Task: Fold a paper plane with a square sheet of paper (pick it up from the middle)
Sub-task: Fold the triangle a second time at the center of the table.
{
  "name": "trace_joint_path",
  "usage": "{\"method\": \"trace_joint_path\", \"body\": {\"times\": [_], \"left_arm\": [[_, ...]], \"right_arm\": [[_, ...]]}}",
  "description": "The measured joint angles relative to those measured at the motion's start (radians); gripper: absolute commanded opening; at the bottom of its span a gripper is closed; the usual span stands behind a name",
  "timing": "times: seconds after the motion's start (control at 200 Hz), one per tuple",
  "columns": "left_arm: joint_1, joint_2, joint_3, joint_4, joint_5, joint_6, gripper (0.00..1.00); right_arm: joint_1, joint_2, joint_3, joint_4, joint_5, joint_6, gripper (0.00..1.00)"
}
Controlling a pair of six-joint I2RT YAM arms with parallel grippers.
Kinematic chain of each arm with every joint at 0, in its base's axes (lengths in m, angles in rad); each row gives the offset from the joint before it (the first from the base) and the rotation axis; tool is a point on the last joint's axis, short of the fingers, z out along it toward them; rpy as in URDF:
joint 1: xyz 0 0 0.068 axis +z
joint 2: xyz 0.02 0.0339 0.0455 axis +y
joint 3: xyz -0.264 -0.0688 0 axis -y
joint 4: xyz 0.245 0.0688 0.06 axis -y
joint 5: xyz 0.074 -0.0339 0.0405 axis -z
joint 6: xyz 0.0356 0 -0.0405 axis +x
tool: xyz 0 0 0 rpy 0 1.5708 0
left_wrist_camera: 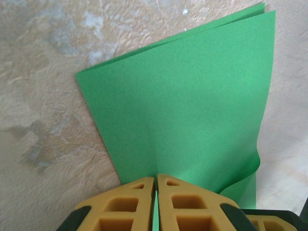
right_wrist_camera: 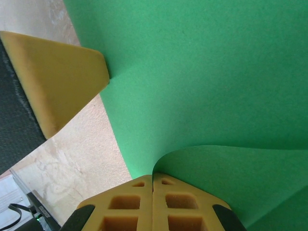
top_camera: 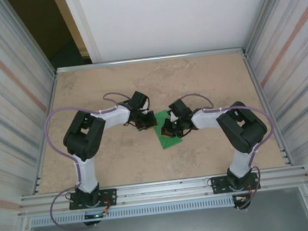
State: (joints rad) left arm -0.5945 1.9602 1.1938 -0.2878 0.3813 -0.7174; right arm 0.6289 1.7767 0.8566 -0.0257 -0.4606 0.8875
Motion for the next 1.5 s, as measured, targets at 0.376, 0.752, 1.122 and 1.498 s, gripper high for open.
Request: {"method": "trace_joint_path", "body": {"times": [0.376, 0.752, 1.122, 1.498], "left_arm": [[0.000, 0.000, 0.000, 0.000, 0.000, 0.000, 0.11], [0.000, 0.002, 0.004, 0.000, 0.000, 0.000, 0.11], [0.066, -0.063, 0.014, -0.051, -0.018, -0.001, 0.18], [0.160, -0.246, -0.088, -0.028, -0.008, -0.006, 0.18]], "right_arm": [[0.000, 0.004, 0.000, 0.001, 0.000, 0.000, 0.01], [0.000, 0.013, 0.006, 0.002, -0.008, 0.000, 0.05], [0.006, 0.017, 0.030, 0.024, -0.027, 0.022, 0.44], [0.006, 0.020, 0.031, 0.022, -0.026, 0.025, 0.32]]}}
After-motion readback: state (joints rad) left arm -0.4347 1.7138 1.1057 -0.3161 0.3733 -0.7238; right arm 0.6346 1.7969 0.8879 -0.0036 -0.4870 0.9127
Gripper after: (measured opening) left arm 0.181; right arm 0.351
